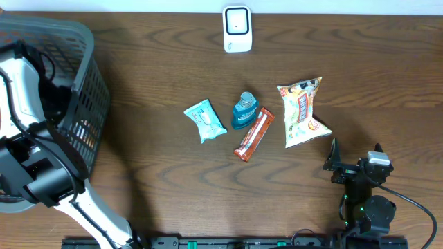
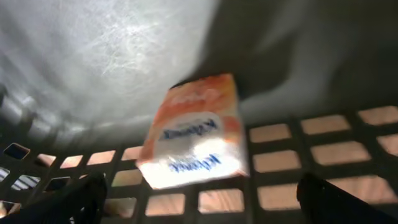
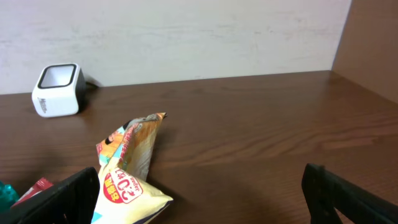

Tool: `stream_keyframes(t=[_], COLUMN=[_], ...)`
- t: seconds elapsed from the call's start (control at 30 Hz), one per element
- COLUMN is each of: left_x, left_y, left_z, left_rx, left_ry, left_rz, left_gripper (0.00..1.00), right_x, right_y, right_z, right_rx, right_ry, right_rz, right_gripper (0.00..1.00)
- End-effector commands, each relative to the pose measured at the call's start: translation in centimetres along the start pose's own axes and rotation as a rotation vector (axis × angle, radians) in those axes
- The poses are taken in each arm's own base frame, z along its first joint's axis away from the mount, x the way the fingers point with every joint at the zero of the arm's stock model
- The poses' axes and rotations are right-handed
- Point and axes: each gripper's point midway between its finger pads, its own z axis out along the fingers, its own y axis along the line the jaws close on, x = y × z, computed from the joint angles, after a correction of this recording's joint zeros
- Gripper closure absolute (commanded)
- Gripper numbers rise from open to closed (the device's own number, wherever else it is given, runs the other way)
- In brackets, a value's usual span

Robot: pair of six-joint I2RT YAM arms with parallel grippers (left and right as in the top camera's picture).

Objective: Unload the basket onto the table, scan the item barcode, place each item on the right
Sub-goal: 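Reach the left gripper into the basket and grasp the orange tissue pack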

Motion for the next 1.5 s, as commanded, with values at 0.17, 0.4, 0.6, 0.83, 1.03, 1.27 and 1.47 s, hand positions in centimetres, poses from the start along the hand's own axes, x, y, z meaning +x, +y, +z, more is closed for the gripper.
stream_keyframes(t=[0.17, 0.4, 0.6, 0.83, 1.03, 1.27, 1.47], left_x=[0.8, 1.8, 1.9, 1.3, -0.1, -1.0, 0.5], left_y=[1.1, 0.1, 0.5, 0.7, 0.6, 0.4, 0.7], left_z=[3.6, 7.1, 7.7, 7.1, 4.4, -2.1, -8.6], left_rx=[-0.057, 0.01, -0.003, 0.012, 0.062, 0.155, 0.275], left_ry=[0.052, 0.116, 0.118, 0.107, 0.056, -0.062, -0.216], left_rz=[-0.085, -0.124, -0.12, -0.133, -0.133, -0.124, -0.102], left_gripper=[0.02, 0.02, 0.18, 0.48, 0.51, 0.51, 0.51], right_x=[0.0, 0.0, 0.0, 0.0, 0.0, 0.0, 0.0], right_y=[-0.2, -0.2, -0.2, -0.2, -0.2, -0.2, -0.2], right_z=[0.0, 0.0, 0.0, 0.0, 0.0, 0.0, 0.0], right_rx=[0.009, 0.009, 0.009, 0.009, 0.009, 0.009, 0.009], right_ry=[-0.001, -0.001, -0.001, -0.001, -0.001, -0.001, -0.001], right_rz=[0.0, 0.0, 0.0, 0.0, 0.0, 0.0, 0.0], right_gripper=[0.01, 0.01, 0.01, 0.01, 0.01, 0.01, 0.01])
